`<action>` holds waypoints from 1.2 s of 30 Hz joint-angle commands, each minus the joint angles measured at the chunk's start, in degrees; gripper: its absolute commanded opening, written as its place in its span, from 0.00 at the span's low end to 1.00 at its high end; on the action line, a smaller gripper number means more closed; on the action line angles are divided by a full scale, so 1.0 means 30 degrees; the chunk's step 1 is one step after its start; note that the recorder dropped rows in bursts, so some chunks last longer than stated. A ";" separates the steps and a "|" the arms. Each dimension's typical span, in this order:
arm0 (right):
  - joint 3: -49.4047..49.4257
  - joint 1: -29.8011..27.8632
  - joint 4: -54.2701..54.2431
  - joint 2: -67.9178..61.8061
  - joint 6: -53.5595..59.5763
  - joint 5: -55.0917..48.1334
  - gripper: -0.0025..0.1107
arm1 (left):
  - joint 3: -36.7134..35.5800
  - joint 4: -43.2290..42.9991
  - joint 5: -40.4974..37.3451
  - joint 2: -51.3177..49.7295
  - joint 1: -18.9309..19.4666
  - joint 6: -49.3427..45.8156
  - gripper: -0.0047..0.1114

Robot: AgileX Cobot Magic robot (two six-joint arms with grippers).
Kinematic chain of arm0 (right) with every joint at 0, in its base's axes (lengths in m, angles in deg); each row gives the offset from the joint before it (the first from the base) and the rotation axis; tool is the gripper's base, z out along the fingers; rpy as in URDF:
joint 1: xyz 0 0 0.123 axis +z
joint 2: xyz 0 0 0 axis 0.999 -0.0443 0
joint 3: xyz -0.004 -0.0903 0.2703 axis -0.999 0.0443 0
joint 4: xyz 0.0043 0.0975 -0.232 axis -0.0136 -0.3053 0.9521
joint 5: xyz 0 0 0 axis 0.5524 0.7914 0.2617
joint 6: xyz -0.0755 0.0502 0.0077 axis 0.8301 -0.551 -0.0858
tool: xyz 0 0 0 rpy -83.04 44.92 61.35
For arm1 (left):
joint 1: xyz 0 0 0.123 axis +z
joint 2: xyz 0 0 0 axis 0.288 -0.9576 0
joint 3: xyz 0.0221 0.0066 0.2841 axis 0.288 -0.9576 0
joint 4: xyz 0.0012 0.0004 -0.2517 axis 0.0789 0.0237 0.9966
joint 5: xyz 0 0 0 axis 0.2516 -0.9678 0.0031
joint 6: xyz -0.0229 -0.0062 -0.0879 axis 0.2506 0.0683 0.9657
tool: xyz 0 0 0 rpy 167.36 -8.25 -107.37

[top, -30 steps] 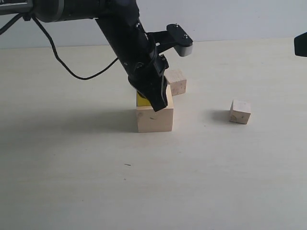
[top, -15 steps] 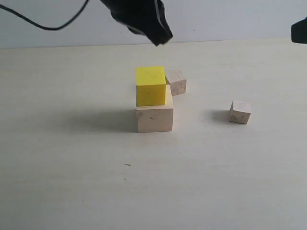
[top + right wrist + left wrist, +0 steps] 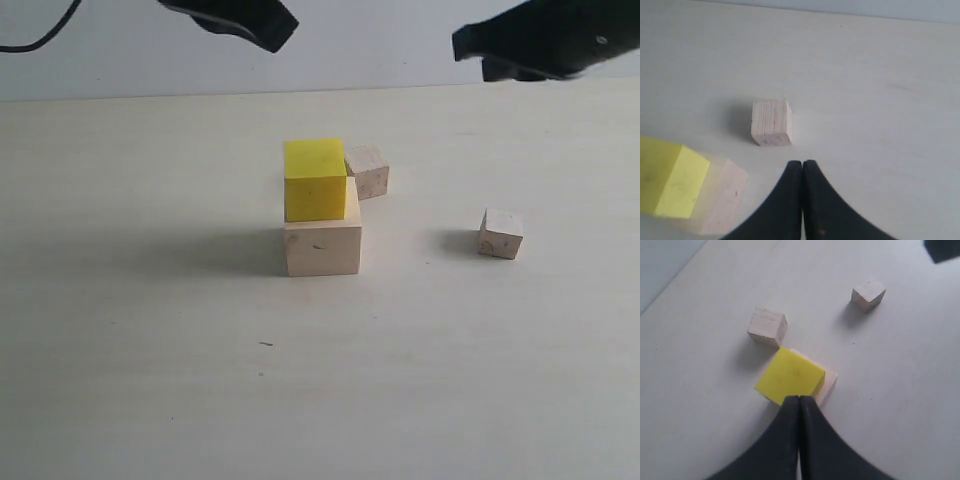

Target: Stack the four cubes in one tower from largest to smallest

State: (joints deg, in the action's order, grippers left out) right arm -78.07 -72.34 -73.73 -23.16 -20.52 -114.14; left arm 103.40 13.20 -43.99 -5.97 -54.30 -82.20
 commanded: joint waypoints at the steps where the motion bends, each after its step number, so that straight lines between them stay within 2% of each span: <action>1: -0.5199 0.0050 0.0130 -0.3762 -0.0223 -0.3706 0.02 | -0.1472 -0.0136 0.0145 0.1615 0.0327 0.1187 0.04; 4: -0.9280 0.0050 0.0140 -0.6215 -0.0704 -0.6639 0.02 | -0.2299 -0.0517 0.0103 0.2589 0.0354 0.2252 0.04; 9: -1.5318 0.0050 0.1191 -0.9862 -0.2507 -1.0377 0.02 | -0.2674 -0.3241 -0.0615 0.3852 0.0354 0.5214 0.04; 14: -1.8616 0.0050 0.1127 -1.2769 -0.2581 -1.2961 0.02 | -0.2674 -0.5395 -0.2528 0.4595 0.0354 0.7432 0.04; 18: -1.9357 0.0050 0.1040 -1.3991 -0.2183 -1.2924 0.05 | -0.2674 -0.5915 -0.3983 0.4916 0.0354 0.7921 0.04; 21: -1.9483 0.0050 0.0342 -1.4531 -0.1975 -1.2789 0.14 | -0.2674 -0.6873 -0.4030 0.5160 0.0354 0.8192 0.04; 25: -1.9483 0.0050 -0.1240 -1.5145 -0.1035 -1.2327 0.29 | -0.2674 -1.1003 -0.5114 0.5547 0.0354 1.0233 0.04; 26: -1.9483 0.0050 -0.1326 -1.5290 -0.1035 -1.2243 0.33 | -0.2674 -1.1296 -0.5213 0.5706 0.0441 1.0448 0.04; 32: -1.9483 0.0050 -0.1711 -1.5993 -0.0917 -1.1615 0.54 | -0.2674 -0.9048 -0.5213 0.6435 0.1117 1.0369 0.04; 36: -1.9483 0.0050 -0.2900 -1.6492 -0.0039 -1.1166 0.57 | -0.2674 -0.9002 -0.5213 0.6729 0.1146 1.0369 0.04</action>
State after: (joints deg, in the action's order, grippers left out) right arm -135.98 -72.34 -79.88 -71.99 -22.73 -149.33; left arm 95.52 -14.53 -59.58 13.26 -51.04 -51.77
